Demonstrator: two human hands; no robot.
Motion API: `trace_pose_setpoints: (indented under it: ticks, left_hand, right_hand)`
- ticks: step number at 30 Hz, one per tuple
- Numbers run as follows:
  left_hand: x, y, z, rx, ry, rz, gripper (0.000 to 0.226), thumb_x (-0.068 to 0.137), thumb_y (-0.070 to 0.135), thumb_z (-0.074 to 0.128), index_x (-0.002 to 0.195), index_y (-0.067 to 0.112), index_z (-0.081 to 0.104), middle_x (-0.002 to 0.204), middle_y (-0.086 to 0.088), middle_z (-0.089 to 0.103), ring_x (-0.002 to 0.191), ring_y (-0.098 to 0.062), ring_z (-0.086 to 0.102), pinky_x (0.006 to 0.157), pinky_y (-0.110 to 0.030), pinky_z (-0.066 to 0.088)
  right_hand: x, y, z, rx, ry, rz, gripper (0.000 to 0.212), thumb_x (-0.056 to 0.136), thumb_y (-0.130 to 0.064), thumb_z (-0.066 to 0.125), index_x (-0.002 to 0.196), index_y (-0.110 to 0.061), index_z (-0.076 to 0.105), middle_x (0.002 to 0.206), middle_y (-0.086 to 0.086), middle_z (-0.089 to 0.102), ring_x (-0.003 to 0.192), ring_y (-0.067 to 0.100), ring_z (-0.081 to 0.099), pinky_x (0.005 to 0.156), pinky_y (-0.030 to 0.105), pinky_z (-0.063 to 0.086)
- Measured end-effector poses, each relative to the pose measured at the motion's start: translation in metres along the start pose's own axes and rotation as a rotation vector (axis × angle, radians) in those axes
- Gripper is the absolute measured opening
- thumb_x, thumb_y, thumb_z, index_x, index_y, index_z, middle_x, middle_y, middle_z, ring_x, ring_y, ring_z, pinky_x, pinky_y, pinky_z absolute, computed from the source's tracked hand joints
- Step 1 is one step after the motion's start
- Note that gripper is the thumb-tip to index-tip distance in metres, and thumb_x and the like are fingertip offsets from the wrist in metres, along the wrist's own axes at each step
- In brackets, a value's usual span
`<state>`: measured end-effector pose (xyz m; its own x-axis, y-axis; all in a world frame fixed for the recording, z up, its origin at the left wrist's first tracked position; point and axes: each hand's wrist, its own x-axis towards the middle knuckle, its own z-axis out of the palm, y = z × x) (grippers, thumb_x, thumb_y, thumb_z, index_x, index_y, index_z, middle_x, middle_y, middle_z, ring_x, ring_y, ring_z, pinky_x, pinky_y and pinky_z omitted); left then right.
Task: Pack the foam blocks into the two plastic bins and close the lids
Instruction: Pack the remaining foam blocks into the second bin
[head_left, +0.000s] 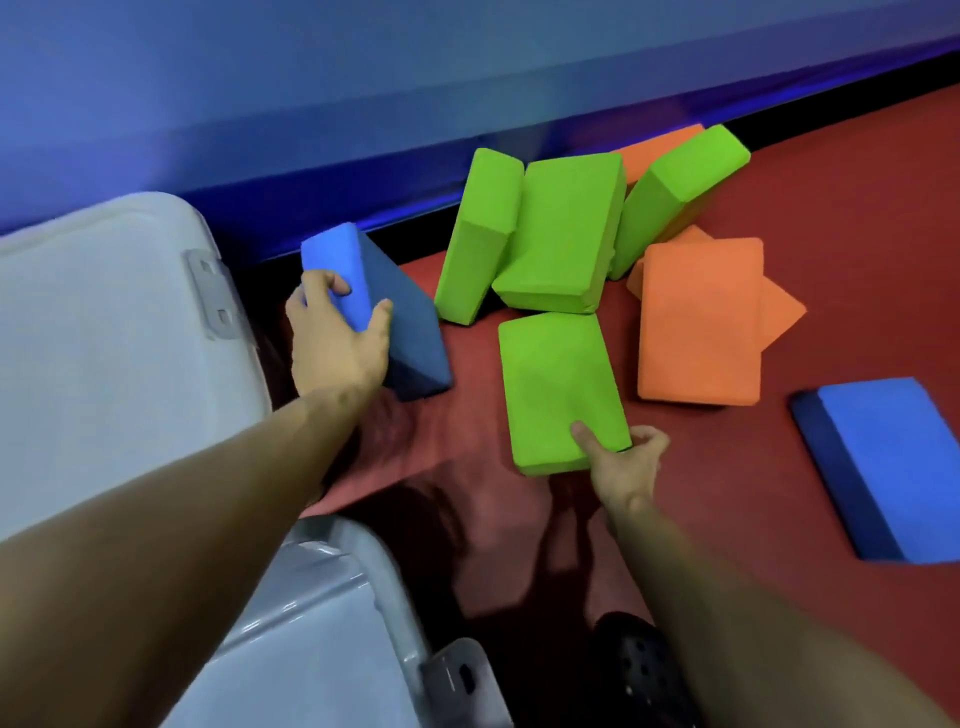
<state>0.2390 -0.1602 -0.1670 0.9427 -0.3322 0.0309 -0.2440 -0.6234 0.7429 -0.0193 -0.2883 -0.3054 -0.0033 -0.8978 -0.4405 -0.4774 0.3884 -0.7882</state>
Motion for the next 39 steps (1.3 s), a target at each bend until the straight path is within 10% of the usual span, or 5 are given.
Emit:
trace_pose_setpoints:
  ticks: [5, 21, 30, 39]
  left_hand:
    - [-0.035, 0.044, -0.092, -0.080, 0.035, 0.219, 0.036, 0.088, 0.040, 0.068, 0.110, 0.029, 0.042, 0.124, 0.011, 0.046, 0.104, -0.012, 0.050, 0.081, -0.032, 0.039]
    - [-0.272, 0.005, -0.458, 0.020, 0.153, 0.011, 0.070, 0.093, 0.040, 0.066, 0.154, 0.030, 0.033, 0.157, 0.003, 0.033, 0.134, -0.018, 0.045, 0.099, -0.036, 0.039]
    - [-0.371, -0.120, -0.487, -0.007, 0.036, -0.386, 0.078, 0.088, 0.038, 0.070, 0.154, 0.021, 0.032, 0.154, -0.008, 0.033, 0.133, -0.030, 0.048, 0.110, -0.045, 0.041]
    - [-0.368, -0.133, -0.483, 0.070, -0.009, -0.391, 0.062, 0.095, 0.032, 0.064, 0.150, 0.011, 0.044, 0.152, -0.016, 0.039, 0.137, -0.032, 0.046, 0.115, -0.040, 0.034]
  right_hand:
    - [-0.043, -0.086, -0.046, -0.137, 0.000, -0.024, 0.081, 0.069, -0.039, 0.092, 0.126, -0.016, 0.039, 0.135, 0.021, 0.032, 0.105, 0.037, 0.052, 0.101, 0.039, 0.046]
    - [-0.405, -0.198, -0.158, -0.274, -0.099, -0.708, 0.065, 0.072, -0.056, 0.082, 0.119, -0.030, 0.046, 0.130, 0.009, 0.043, 0.119, 0.038, 0.054, 0.093, 0.045, 0.047]
    - [-0.518, -0.110, -0.106, -0.524, -0.453, -0.618, 0.056, 0.079, -0.055, 0.078, 0.121, -0.028, 0.051, 0.127, 0.005, 0.043, 0.113, 0.033, 0.057, 0.086, 0.039, 0.044]
    - [-0.534, -0.088, -0.086, -0.689, -0.707, -0.689, 0.024, 0.092, -0.050, 0.064, 0.080, -0.029, 0.061, 0.109, -0.004, 0.063, 0.098, 0.022, 0.064, 0.084, 0.032, 0.049]
